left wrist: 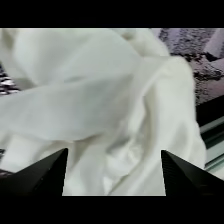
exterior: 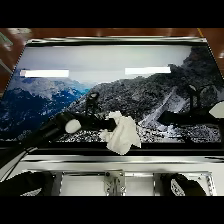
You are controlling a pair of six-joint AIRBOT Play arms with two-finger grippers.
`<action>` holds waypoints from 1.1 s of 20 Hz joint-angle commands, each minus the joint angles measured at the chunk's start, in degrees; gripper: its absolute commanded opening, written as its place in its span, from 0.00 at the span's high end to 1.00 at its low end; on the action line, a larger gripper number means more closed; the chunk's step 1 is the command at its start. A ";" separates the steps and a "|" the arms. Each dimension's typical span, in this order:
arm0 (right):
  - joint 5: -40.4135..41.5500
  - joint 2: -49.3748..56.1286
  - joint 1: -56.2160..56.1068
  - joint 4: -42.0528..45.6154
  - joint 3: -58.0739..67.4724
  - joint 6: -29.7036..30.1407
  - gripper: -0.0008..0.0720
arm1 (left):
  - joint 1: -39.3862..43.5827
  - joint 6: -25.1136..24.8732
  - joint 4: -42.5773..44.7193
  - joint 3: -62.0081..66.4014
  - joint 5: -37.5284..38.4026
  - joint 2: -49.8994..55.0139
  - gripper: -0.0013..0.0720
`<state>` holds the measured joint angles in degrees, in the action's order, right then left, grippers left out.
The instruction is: Fold the shirts.
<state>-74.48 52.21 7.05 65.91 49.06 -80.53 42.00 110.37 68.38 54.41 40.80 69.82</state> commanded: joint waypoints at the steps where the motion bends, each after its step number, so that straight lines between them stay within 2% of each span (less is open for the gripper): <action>1: 3.19 2.97 0.98 1.51 -2.14 0.33 0.06 | -14.36 -9.22 -0.48 0.35 15.67 -4.33 0.00; 4: 1.68 5.88 3.32 -0.33 -2.16 2.62 0.06 | -24.33 -13.42 -2.80 -3.87 21.75 -5.99 0.00; 7: 0.44 10.54 2.60 -3.91 -2.16 4.74 0.06 | -25.99 -17.53 -14.58 -12.52 17.05 -4.37 0.00; 10: 0.00 15.50 2.01 -9.18 -2.16 6.84 0.06 | -21.94 -24.13 -27.93 -18.60 10.75 -1.29 0.00; 13: -0.46 19.04 2.01 -14.10 -2.16 8.92 0.06 | -15.41 -24.92 -33.11 -19.17 5.31 3.04 0.00; 14: -0.70 19.91 2.01 -14.99 -2.16 8.92 0.06 | -13.11 -26.51 -36.13 -19.15 3.39 4.70 0.00; 18: -1.38 20.96 2.01 -16.02 -2.16 8.90 0.06 | -6.54 -31.87 -47.87 -19.06 -2.56 9.99 0.00; 22: -2.08 20.96 0.28 -15.89 -2.16 8.90 0.06 | -5.07 -34.91 -54.99 -19.06 -8.17 10.99 0.02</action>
<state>-75.94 72.82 8.47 50.70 46.92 -71.79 35.16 78.48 20.23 35.46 38.06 79.46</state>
